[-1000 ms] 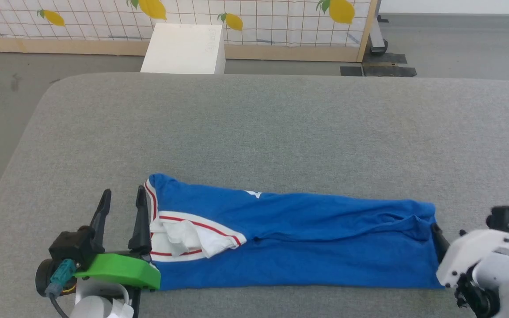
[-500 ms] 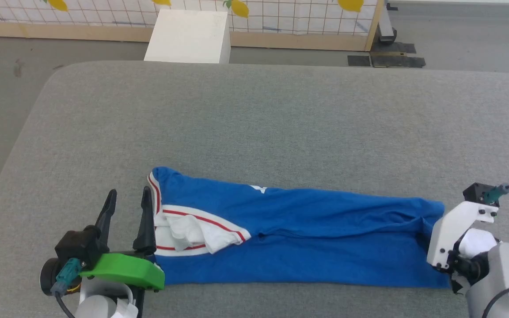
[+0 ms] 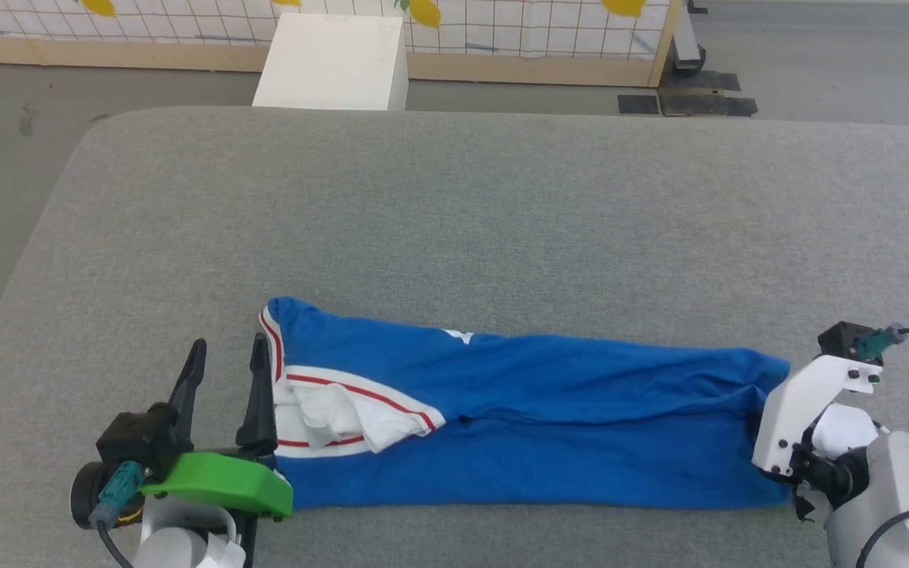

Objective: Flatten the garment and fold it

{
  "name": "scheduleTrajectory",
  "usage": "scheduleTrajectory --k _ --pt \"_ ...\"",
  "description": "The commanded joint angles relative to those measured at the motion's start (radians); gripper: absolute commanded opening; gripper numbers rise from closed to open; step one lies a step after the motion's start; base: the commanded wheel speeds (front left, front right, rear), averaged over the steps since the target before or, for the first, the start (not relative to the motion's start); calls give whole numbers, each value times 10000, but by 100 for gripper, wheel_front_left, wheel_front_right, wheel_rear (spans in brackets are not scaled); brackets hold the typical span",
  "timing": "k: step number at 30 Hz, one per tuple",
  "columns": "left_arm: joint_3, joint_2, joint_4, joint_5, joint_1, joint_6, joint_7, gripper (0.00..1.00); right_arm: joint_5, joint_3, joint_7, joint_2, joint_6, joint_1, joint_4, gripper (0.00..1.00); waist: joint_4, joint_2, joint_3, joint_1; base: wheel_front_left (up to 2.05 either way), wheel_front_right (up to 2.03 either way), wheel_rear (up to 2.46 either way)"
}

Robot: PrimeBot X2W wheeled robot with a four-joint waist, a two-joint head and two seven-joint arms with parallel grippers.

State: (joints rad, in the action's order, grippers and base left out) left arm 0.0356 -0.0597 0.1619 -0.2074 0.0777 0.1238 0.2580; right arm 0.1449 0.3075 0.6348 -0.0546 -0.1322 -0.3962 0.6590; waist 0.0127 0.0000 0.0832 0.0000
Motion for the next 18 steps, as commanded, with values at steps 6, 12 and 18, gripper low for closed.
scheduleTrajectory --k 6,12,18 --pt "-27 46 -15 127 164 68 38 100 -1980 1660 -769 43 15 622 -1099 0 -34 0 34 0 0 0 0" --pt "0 47 -14 147 169 68 38 100 -3806 3200 -1362 43 15 934 -2257 0 -77 0 71 0 0 0 0" --pt "10 22 8 136 137 68 38 100 -3963 3041 -1473 43 15 1185 -2550 0 -92 0 -6 0 0 0 0"
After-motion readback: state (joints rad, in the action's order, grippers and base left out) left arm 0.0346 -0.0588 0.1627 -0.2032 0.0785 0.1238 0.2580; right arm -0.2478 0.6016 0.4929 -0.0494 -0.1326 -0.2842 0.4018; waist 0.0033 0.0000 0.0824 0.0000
